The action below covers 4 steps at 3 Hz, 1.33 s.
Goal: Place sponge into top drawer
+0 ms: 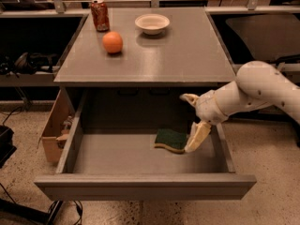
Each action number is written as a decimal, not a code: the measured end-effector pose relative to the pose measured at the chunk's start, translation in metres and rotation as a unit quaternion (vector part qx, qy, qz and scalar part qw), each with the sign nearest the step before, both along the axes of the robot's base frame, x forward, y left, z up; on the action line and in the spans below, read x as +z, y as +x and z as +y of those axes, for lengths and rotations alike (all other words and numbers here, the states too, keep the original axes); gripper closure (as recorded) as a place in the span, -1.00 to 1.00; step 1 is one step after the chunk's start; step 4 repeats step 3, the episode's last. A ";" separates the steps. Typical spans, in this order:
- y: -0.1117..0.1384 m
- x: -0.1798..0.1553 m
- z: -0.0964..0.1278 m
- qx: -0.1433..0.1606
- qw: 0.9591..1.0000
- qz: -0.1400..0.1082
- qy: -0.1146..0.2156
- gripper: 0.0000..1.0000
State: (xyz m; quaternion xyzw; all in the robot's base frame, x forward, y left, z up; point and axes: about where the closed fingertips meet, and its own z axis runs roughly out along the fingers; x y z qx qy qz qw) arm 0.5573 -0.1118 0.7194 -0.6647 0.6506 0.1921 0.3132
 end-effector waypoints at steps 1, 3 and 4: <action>-0.020 0.056 -0.021 -0.013 0.998 0.004 -0.063 -1.00; -0.051 0.223 -0.080 -0.062 0.978 -0.040 -0.195 -1.00; -0.051 0.223 -0.080 -0.062 0.978 -0.040 -0.195 -1.00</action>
Offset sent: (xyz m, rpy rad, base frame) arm -0.0702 -0.0798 0.2233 -0.4602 0.0226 -0.0266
